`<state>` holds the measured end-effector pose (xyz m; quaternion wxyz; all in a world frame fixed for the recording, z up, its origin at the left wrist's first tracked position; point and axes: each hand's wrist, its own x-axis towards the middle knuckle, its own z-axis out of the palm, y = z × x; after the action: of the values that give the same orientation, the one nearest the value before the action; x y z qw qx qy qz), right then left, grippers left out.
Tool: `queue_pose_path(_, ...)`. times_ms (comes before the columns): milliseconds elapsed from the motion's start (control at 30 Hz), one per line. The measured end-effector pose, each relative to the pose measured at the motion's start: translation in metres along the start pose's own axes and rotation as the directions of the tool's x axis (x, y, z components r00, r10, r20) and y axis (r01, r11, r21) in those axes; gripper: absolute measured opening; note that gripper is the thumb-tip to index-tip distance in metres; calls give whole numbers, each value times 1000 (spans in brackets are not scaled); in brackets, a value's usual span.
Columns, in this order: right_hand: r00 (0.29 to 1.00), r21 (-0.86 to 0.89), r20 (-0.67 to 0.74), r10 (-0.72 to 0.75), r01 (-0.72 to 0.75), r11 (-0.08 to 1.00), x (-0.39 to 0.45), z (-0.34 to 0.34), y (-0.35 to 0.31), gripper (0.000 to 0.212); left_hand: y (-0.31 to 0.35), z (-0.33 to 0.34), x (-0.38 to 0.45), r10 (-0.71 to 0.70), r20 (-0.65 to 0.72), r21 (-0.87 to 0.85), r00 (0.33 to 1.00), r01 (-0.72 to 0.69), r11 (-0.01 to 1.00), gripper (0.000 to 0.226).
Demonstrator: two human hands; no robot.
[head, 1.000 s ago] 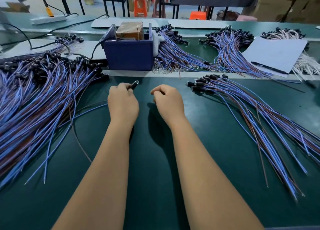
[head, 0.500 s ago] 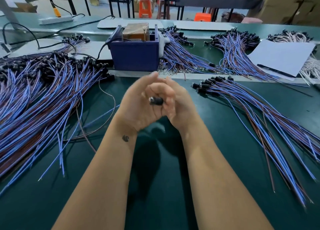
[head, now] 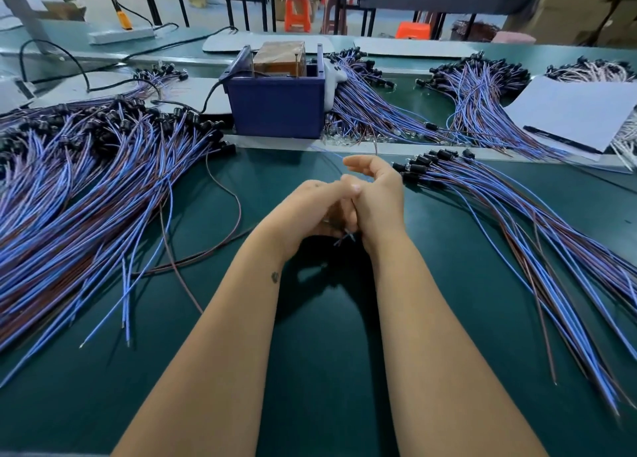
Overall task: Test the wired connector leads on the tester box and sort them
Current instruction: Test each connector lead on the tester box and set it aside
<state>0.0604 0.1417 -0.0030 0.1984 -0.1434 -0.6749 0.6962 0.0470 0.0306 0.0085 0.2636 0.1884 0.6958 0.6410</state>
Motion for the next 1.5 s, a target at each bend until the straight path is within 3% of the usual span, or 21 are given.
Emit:
queue_pose_path(167,990,-203,-118,-74,49,978,1,5,3,44,-4,-3,3,134,-210,-25,968,-142,989,35)
queue_pose_path(267,993,-168,-108,-51,32,985,2,5,4,49,-4,-1,5,189,-442,59,877,-181,982,28)
queue_pose_path(367,998,-32,-59,23,-25,999,3,6,1,42,-1,0,6,190,-539,21,821,-212,977,18)
queue_pose_path(467,995,-25,86,48,-46,999,-1,9,-3,29,4,5,3,196,-525,-46,828,-258,965,20)
queue_pose_path(567,943,-130,331,44,0,992,-9,15,-6,13,4,7,0,168,-368,-245,914,-270,931,30)
queue_pose_path(800,902,-213,430,39,59,975,-10,14,-5,13,4,-6,3,168,-369,-240,914,-269,933,43)
queue_pose_path(867,930,-197,367,-6,84,977,-11,16,-4,17,3,-7,3,207,-374,-209,904,-300,931,39)
queue_pose_path(1000,992,-98,36,-122,125,987,-4,12,-3,26,0,-16,4,235,-439,-211,867,-354,911,32)
queue_pose_path(1133,969,194,-244,-36,85,977,5,0,-2,54,-4,-26,6,62,-510,-241,858,-212,947,53)
queue_pose_path(1233,957,402,-254,139,-26,915,11,-2,-3,64,-5,-30,9,-75,-642,-194,763,-67,979,46)
queue_pose_path(1300,964,428,-201,173,-72,901,12,-3,-3,44,-5,-33,7,-78,-716,-136,693,-29,990,30)
queue_pose_path(1367,984,364,-93,153,-110,925,12,-3,-2,19,-7,-38,5,-26,-788,-30,615,4,1000,21)
queue_pose_path(1433,992,226,14,127,-127,966,9,0,-1,14,-9,-45,3,38,-848,148,529,167,975,30)
queue_pose_path(1500,993,102,67,101,-108,989,5,6,0,16,-10,-50,1,76,-893,187,444,212,959,33)
